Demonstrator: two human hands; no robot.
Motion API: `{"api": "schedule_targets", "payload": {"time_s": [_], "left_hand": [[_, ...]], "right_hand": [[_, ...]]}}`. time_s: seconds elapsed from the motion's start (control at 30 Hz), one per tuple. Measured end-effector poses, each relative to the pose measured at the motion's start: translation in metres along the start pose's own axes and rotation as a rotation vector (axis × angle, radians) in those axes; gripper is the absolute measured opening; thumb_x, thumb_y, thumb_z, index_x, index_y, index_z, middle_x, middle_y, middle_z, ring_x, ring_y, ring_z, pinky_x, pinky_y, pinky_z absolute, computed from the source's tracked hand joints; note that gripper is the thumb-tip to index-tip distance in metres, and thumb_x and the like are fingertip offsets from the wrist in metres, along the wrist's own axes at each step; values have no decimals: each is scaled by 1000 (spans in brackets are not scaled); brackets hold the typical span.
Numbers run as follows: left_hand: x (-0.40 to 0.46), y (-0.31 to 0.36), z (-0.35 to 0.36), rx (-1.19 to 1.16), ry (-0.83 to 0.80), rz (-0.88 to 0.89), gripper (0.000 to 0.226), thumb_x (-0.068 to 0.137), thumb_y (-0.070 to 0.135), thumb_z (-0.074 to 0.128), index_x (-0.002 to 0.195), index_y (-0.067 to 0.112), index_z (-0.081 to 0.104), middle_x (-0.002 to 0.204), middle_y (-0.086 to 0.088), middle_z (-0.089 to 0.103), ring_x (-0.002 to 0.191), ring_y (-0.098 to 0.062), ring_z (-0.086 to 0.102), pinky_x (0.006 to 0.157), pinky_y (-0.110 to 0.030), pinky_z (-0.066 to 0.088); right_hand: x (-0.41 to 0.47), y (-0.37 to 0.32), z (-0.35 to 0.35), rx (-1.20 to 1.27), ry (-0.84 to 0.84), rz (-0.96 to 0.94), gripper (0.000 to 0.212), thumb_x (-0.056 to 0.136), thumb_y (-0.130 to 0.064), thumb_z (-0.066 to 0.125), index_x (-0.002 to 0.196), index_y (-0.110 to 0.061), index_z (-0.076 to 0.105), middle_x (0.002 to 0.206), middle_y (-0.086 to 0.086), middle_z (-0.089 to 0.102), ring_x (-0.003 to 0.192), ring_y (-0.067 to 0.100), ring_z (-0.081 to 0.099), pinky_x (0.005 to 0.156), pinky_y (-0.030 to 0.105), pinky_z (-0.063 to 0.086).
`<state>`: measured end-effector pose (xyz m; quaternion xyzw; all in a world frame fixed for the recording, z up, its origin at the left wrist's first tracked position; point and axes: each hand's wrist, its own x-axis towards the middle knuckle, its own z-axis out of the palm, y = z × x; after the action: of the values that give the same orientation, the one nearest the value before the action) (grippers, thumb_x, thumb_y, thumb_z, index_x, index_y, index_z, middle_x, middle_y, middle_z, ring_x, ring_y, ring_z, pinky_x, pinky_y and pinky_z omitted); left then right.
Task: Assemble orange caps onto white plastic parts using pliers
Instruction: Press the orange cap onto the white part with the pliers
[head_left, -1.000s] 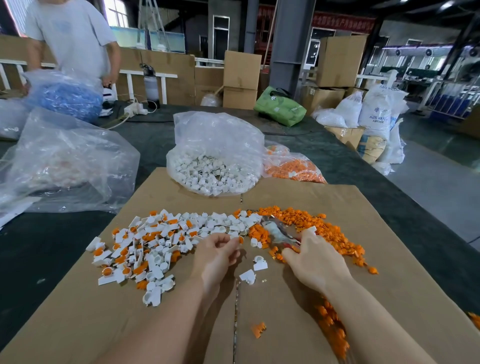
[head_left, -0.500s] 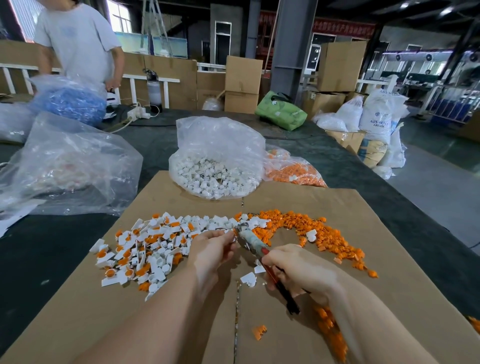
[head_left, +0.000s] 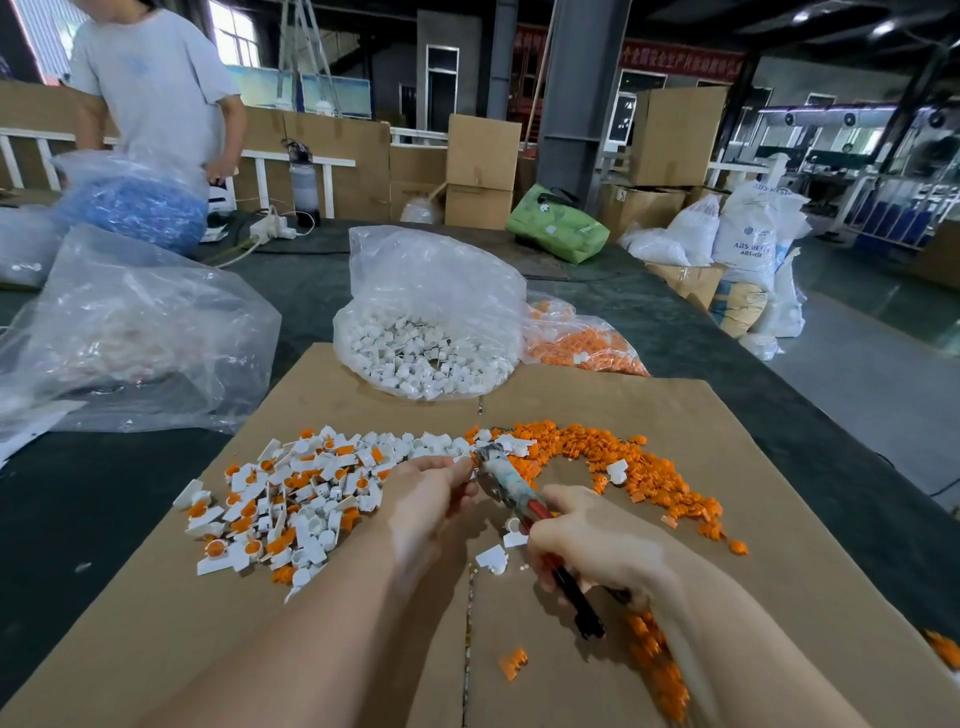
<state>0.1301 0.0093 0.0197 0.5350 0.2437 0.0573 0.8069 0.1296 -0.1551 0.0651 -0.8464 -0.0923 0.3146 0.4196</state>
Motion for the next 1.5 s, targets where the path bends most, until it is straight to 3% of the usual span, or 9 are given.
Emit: {"api": "schedule_targets", "payload": {"time_s": [0.33,0.47,0.57,0.73,0.9,1.07,1.17,1.3,1.5], "left_hand": [[-3,-7,4,-15,5,-1,5,88,-1,59,83,0,58,62,-8,58,47,-8,56,45,-16,48],[0,-7,2,17,31,11,12,89,2,60,78,3,56,60,-8,57,50,-12,54,47,-18,47],[0,-11,-5,124,41,57,12,90,4,60,79,4,55,60,-8,56,44,-11,53,44,-19,46],[-1,-26,-14,374,34,227,7,91,6,59,87,7,65,67,-3,62,53,-4,58,54,-15,50],[-1,-32,-17,459,24,260,14,93,14,57,91,25,66,70,0,65,65,-9,58,78,-29,54],[-3,-34,-18,468,33,280,14,93,15,57,91,27,65,76,0,67,72,-10,62,76,-25,54],[-4,-34,-17,461,34,293,18,91,13,60,85,29,64,76,1,68,73,-10,64,71,-21,54],[-7,-34,-17,631,-15,383,20,90,15,62,82,33,66,79,7,69,77,-10,65,75,-25,53],[-12,-36,-24,691,-122,400,30,88,11,63,92,41,65,91,19,66,87,2,61,77,-11,45]], "right_hand": [[0,3,7,-195,159,-90,14,82,-9,51,78,-15,40,71,4,43,56,16,41,48,22,31],[0,13,8,-28,201,-87,10,74,-13,62,80,-13,53,66,6,54,49,14,46,50,24,35],[8,26,4,65,333,-51,30,68,-20,71,96,-17,59,85,11,57,62,18,53,56,29,41],[23,44,-10,-552,756,18,53,73,-44,68,118,-20,55,110,1,56,105,21,51,87,35,45],[34,62,-16,-764,805,76,68,75,-68,59,124,-22,52,116,0,53,114,21,47,96,34,41],[35,65,-10,-981,820,131,72,80,-77,37,128,-25,49,128,-1,49,123,21,41,109,43,23],[35,55,8,-1010,896,-145,48,89,-56,49,127,-27,53,127,-2,52,122,22,44,109,46,21],[41,47,42,-673,837,-686,29,71,0,77,98,-11,71,86,4,68,79,26,64,68,40,56],[48,47,56,-513,821,-743,14,71,1,78,73,-10,69,71,0,65,67,19,61,58,31,54]]}}
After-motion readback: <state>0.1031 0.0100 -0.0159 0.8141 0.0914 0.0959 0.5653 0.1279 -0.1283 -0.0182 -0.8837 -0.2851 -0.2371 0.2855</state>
